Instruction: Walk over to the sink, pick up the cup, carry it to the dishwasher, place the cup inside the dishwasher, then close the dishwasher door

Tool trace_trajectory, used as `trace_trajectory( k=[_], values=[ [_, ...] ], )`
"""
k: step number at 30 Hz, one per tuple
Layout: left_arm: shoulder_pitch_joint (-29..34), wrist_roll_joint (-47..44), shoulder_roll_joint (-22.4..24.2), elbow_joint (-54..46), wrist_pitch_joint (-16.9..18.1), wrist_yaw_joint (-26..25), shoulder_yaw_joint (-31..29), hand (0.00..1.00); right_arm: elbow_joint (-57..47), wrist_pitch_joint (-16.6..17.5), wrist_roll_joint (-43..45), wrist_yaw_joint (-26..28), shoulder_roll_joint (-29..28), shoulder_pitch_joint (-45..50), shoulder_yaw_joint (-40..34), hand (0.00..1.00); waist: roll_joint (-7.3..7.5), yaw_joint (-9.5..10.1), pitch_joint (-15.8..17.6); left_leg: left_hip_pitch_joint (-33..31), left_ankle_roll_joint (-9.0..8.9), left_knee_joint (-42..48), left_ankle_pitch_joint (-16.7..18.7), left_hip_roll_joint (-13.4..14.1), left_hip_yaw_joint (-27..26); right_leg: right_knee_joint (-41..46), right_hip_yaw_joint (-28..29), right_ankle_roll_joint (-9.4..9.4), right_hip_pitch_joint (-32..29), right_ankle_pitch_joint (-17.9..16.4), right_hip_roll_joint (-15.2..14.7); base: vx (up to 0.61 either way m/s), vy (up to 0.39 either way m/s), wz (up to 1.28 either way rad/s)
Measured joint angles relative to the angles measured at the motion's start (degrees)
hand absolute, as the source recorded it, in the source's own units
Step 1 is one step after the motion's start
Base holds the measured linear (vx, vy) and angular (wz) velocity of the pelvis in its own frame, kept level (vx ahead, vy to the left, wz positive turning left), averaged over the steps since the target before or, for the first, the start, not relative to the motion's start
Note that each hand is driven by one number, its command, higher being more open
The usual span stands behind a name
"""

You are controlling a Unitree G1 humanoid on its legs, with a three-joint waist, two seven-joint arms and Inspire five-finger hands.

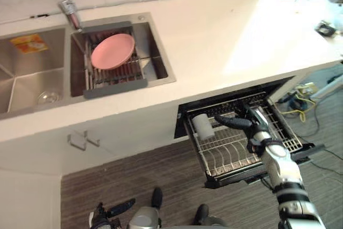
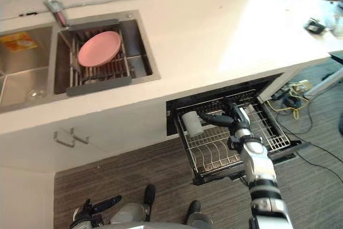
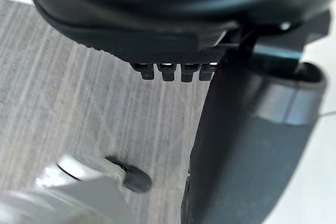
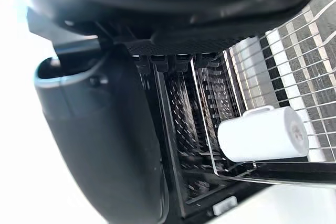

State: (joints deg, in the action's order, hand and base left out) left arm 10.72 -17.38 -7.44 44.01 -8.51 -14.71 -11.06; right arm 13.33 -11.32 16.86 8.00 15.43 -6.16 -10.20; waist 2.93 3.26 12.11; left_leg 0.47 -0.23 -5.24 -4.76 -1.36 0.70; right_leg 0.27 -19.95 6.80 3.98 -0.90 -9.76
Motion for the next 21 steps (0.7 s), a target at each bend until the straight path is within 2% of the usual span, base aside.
trace_trajectory(
  k=[2, 5, 10, 13, 15, 16, 17, 18, 19, 20, 21],
  values=[
    [-0.31, -1.15, 0.32, 0.03, -0.12, 0.33, -1.28, 1.00, -7.38, 1.45, 1.68, 2.07, -4.74, 6.41, -0.51, 1.00, -0.05, -1.02, -0.99, 0.70, -0.24, 0.17, 0.17, 0.59, -1.12, -0.12, 1.16, -0.15, 0.18, 0.10, 0.51, 0.01, -0.033, -0.24],
    [-0.45, -2.00, 1.06, 0.31, 0.00, 0.39, -1.61, 1.00, -13.67, 4.34, 3.74, 5.63, -9.19, 10.42, 0.00, 1.00, -0.26, -1.59, -1.43, 2.40, -0.69, 0.11, 0.54, 1.45, -2.25, -0.14, 2.62, -0.55, 1.09, 0.36, 1.35, -0.06, -0.040, -0.25],
    [0.69, -7.06, 2.82, 2.03, 0.34, 0.26, -1.58, 1.00, -19.11, 10.00, 5.52, 8.01, -9.62, 10.87, -0.12, 1.00, -1.09, -1.38, -4.49, 2.95, -1.07, -0.10, 1.03, 2.30, -2.61, -0.19, 3.48, -1.12, 1.56, 0.57, 1.84, -0.10, -0.017, -0.07],
    [0.88, -9.65, 3.24, 4.13, 1.12, 1.16, -1.50, 1.00, -23.86, 14.27, 7.46, 8.35, -9.53, 10.89, -1.38, 1.00, -1.72, -1.43, -5.57, 1.62, -1.04, -0.07, 0.47, 2.40, -0.35, -0.34, 1.18, -1.10, 1.58, 0.41, 2.04, -0.07, -0.036, 0.37],
    [0.98, -7.68, 3.45, 5.09, 2.65, 3.61, -0.99, 1.00, -26.22, 18.60, 7.68, 8.14, -8.80, 10.23, -3.33, 1.00, -2.23, -0.92, -6.01, -0.68, -1.12, -0.07, -0.48, 2.53, 2.29, -0.35, -2.05, -1.33, 0.96, 0.28, 2.34, -0.05, -0.058, 0.72],
    [1.17, -7.29, 3.37, 5.24, 2.95, 3.89, -0.99, 1.00, -26.22, 19.19, 7.67, 8.15, -8.30, 9.54, -3.44, 1.00, -2.30, -0.82, -6.03, -1.08, -1.05, -0.08, -0.44, 2.75, 1.68, -0.37, -2.54, -1.38, 0.82, 0.31, 2.39, -0.05, -0.054, 0.49],
    [1.99, -7.50, 3.33, 5.58, 3.01, 4.66, -0.99, 1.00, -26.20, 19.48, 7.64, 8.11, -7.04, 7.89, -3.45, 1.00, -2.75, -0.66, -6.38, -1.73, 0.56, -0.09, 0.86, 3.53, -3.80, -0.55, -3.99, -2.01, 0.67, 0.85, 2.60, 0.01, -0.016, 0.70],
    [1.97, -8.29, 3.04, 7.31, 3.00, 6.40, -1.52, 1.00, -26.22, 20.21, 7.66, 7.90, -4.98, 6.54, -4.60, 1.00, -2.19, -1.22, -7.43, -2.28, 3.87, 0.50, 3.81, 4.27, -14.01, -1.81, -7.13, -1.95, 0.99, 1.45, 0.51, 0.02, -0.001, 0.75],
    [1.75, -8.41, 3.03, 7.81, 3.07, 6.81, -1.67, 1.00, -26.24, 20.56, 7.69, 7.89, -4.46, 6.39, -5.15, 1.00, -2.26, -1.22, -7.71, -2.76, 4.57, 1.08, 4.35, 4.44, -16.37, -1.99, -7.77, -1.86, 1.01, 1.49, 0.21, 0.11, 0.134, 1.11],
    [1.44, -8.30, 3.49, 8.68, 3.25, 8.60, -2.40, 1.00, -26.22, 21.40, 7.85, 7.22, -2.11, 5.86, -7.43, 1.00, -2.96, -1.33, -8.13, -4.07, 5.56, 5.06, 4.48, 6.34, -24.05, -0.86, -10.63, -1.29, 1.15, 1.18, -1.19, 0.12, 0.159, 1.20],
    [2.44, -6.84, 4.66, 8.71, 3.64, 10.37, -2.32, 1.00, -26.16, 21.43, 8.33, 6.16, 0.09, 5.17, -9.83, 1.00, -5.27, -1.74, -8.98, -4.30, 2.55, 7.29, 0.12, 7.31, -26.59, 1.90, -13.42, -0.05, 1.94, -1.10, -1.38, 0.14, 0.196, 1.39]
  ],
)
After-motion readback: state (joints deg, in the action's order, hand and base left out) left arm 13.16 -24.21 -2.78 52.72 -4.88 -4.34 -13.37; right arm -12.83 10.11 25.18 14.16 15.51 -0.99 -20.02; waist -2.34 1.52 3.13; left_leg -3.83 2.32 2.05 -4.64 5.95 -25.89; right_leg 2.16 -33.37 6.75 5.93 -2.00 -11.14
